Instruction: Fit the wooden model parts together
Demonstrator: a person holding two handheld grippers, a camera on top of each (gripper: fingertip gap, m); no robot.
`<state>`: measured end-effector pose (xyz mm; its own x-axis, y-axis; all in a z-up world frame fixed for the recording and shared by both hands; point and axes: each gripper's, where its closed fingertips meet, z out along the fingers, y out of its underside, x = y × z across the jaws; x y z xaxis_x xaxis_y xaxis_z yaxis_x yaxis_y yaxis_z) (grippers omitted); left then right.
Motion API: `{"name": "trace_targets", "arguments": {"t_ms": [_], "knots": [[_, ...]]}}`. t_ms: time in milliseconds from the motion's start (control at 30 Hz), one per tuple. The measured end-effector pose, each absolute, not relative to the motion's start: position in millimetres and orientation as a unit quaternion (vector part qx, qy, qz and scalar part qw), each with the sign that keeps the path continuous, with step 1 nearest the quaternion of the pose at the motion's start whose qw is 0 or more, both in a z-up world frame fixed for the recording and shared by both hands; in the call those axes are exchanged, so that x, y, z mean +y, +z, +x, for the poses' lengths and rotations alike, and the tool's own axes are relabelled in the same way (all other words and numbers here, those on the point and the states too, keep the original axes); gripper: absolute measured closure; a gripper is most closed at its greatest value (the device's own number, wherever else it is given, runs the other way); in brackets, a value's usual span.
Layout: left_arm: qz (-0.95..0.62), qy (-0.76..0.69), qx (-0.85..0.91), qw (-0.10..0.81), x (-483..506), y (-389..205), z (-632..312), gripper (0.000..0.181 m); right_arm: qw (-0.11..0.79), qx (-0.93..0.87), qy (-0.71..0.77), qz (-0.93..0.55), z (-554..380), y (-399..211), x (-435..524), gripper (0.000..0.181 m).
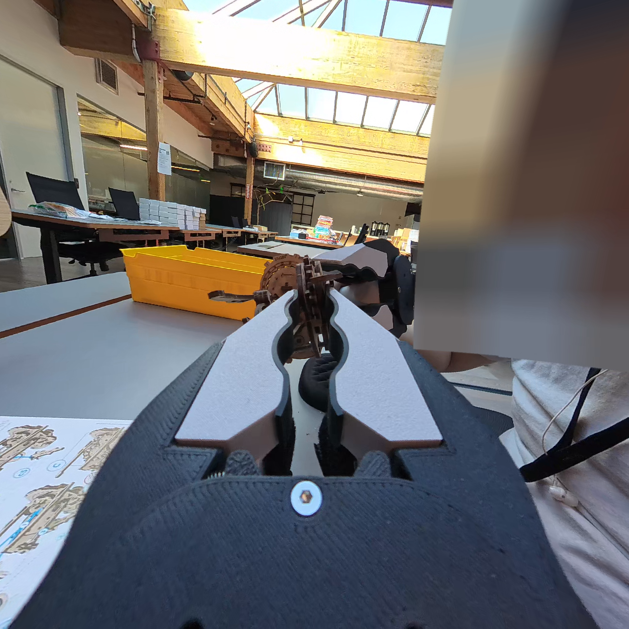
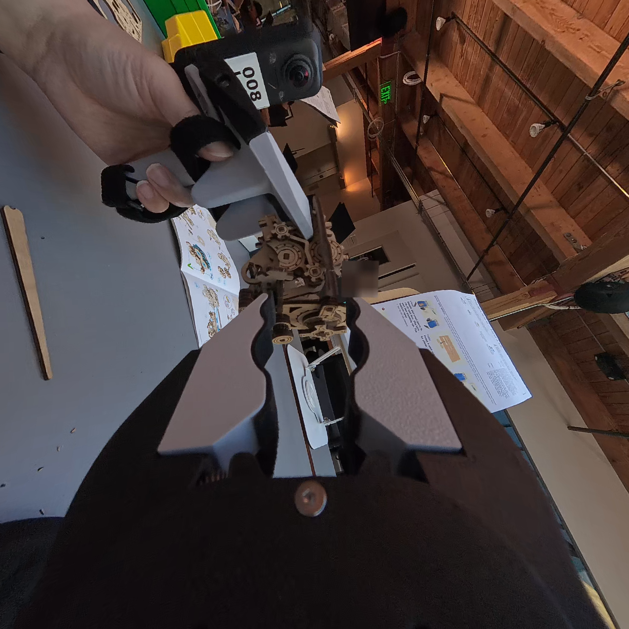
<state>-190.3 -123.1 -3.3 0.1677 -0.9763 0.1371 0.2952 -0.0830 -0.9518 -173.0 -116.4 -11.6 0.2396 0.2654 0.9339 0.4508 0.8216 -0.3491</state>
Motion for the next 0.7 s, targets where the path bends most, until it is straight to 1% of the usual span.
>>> {"name": "trace_targets", "arguments": {"t_ms": [133, 267, 500, 700], "knots": [[-0.49, -0.562, 0.336, 0.575, -123, -2, -191, 0.169, 0.739, -0.607, -0.062, -0.285, -171, -8, -118, 0.142], [-0.492, -0.57, 0.328, 0.571, -122, -1, -191, 0.169, 0.737, -0.609, -0.062, -0.286, -172, -9, -119, 0.147], [-0.502, -0.589, 0.313, 0.55, -118, -3, -191, 0.168, 0.709, -0.626, -0.013, -0.324, -174, -14, -119, 0.148], [-0.516, -0.587, 0.307, 0.544, -115, -7, -191, 0.168, 0.698, -0.637, -0.017, -0.328, -178, -21, -119, 0.148]]}}
